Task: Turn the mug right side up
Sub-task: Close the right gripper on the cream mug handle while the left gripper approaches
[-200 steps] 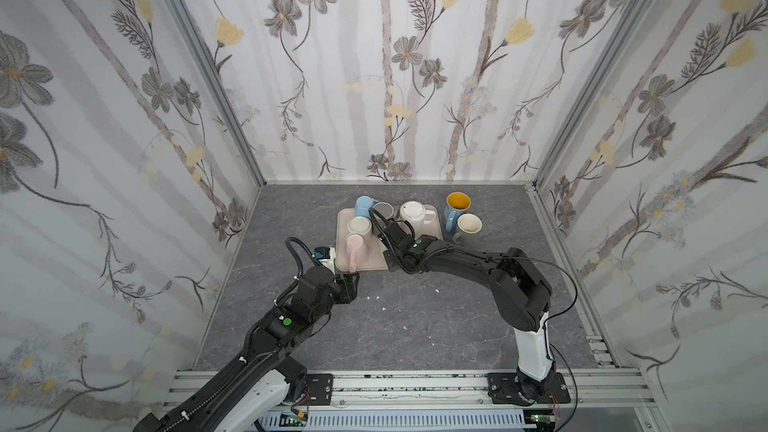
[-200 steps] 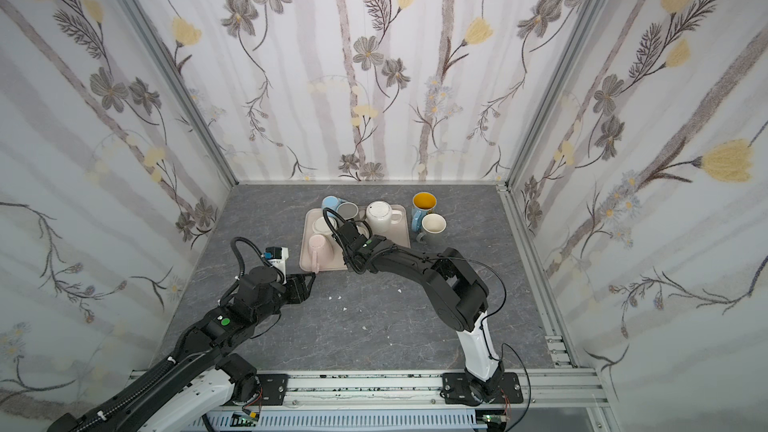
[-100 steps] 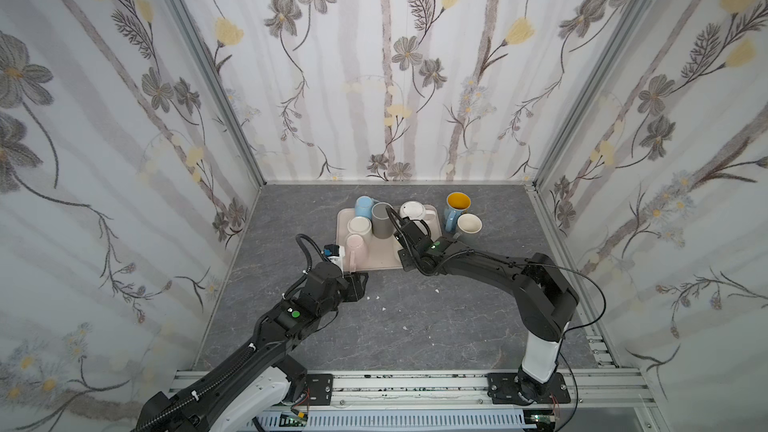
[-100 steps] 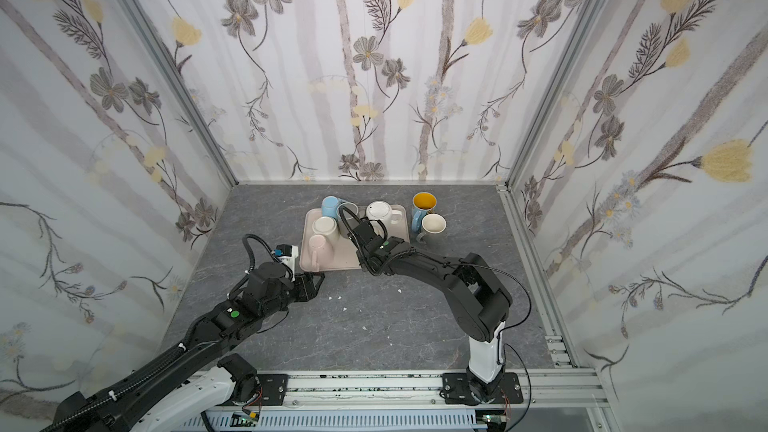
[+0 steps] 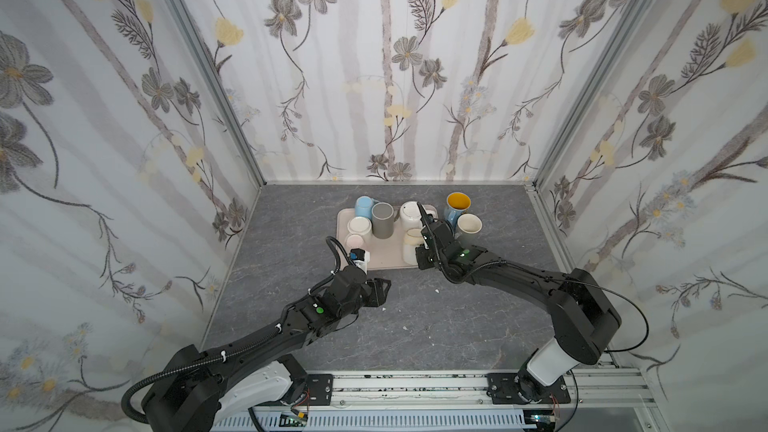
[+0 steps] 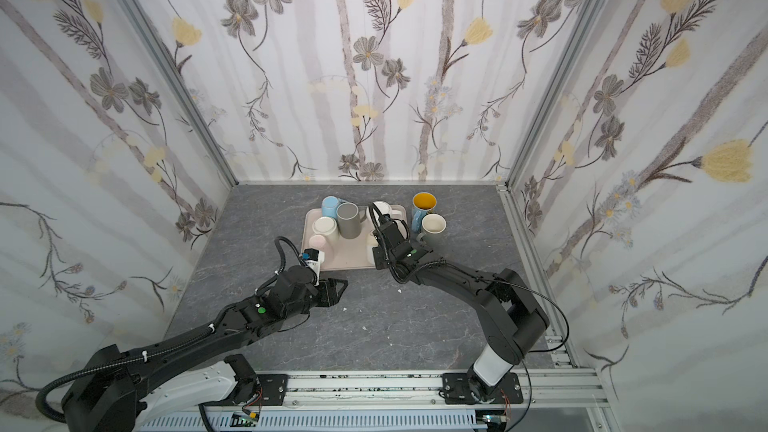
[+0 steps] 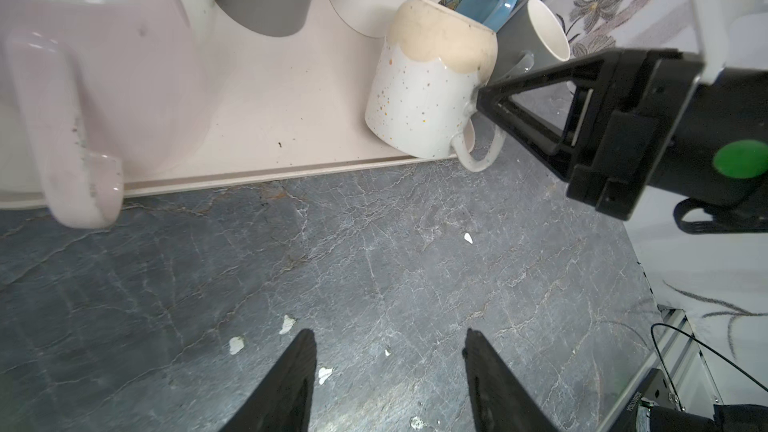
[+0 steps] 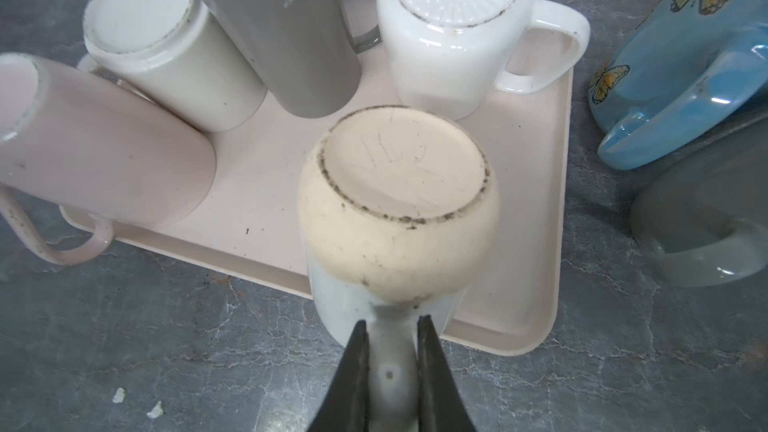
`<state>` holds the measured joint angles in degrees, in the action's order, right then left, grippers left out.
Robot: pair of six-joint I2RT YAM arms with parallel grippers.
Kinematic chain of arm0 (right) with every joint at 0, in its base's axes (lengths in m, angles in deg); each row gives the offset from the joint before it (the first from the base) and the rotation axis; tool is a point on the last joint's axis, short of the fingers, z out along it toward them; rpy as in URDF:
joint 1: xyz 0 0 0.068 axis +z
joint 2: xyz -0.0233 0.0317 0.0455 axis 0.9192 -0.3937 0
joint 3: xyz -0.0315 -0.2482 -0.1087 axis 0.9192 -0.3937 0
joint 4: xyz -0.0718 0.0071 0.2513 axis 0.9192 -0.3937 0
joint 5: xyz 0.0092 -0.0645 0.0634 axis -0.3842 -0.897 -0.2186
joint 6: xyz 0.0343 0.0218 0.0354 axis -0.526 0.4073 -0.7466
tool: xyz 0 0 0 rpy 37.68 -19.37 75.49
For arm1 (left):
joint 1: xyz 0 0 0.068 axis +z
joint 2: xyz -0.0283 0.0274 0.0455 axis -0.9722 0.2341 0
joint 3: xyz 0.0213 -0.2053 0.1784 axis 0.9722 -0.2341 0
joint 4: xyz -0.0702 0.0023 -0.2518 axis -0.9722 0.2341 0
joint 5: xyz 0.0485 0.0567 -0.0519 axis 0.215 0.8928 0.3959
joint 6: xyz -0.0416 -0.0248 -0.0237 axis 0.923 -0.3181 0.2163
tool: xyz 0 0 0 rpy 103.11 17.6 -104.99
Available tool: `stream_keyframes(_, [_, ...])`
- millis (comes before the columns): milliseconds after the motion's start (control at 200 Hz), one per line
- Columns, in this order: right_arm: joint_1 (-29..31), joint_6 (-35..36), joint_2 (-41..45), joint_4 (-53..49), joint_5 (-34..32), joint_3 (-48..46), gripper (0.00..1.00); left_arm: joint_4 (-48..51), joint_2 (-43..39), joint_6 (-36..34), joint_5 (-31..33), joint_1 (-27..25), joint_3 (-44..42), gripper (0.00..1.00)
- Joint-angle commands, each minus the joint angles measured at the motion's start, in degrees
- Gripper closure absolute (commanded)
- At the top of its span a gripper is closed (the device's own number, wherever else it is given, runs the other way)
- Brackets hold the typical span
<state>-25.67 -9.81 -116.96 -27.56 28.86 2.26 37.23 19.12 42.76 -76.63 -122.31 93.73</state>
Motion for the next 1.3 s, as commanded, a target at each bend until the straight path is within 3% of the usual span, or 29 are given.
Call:
stream_keyframes(0, [-1.34, -2.27, 3.29, 9.42, 7.52, -2.4, 1.0, -4.93, 1.72, 0.47, -0.88, -0.3, 1.24, 0.41])
stream_keyframes(235, [-4.83, -4.98, 9.76, 20.85, 16.16, -9.15, 1.0, -12.59, 0.05, 1.69, -0.89, -0.17, -1.32, 0.39])
stream_keyframes(405, [-6.93, -6.41, 11.85, 25.29, 18.85, -11.71, 1.0, -17.41, 0.17, 2.49, -0.37, 0.05, -2.36, 0.39])
stream_keyframes(689, [-7.84, -3.74, 7.16, 19.22, 20.78, -9.71, 1.0, -19.0, 6.65, 2.34, -2.33, 0.68, 0.13, 0.38])
stream_keyframes(894, [-9.33, -1.37, 5.39, 13.67, 13.73, -5.95, 0.98, -19.85, 13.35, 1.28, -4.16, 0.65, 3.09, 0.39])
stream_keyframes(1294, [-15.15, 1.46, -12.25, 1.65, 10.12, 11.31, 0.98, -19.37, 33.33, -1.19, -10.77, -2.77, 19.12, 0.44])
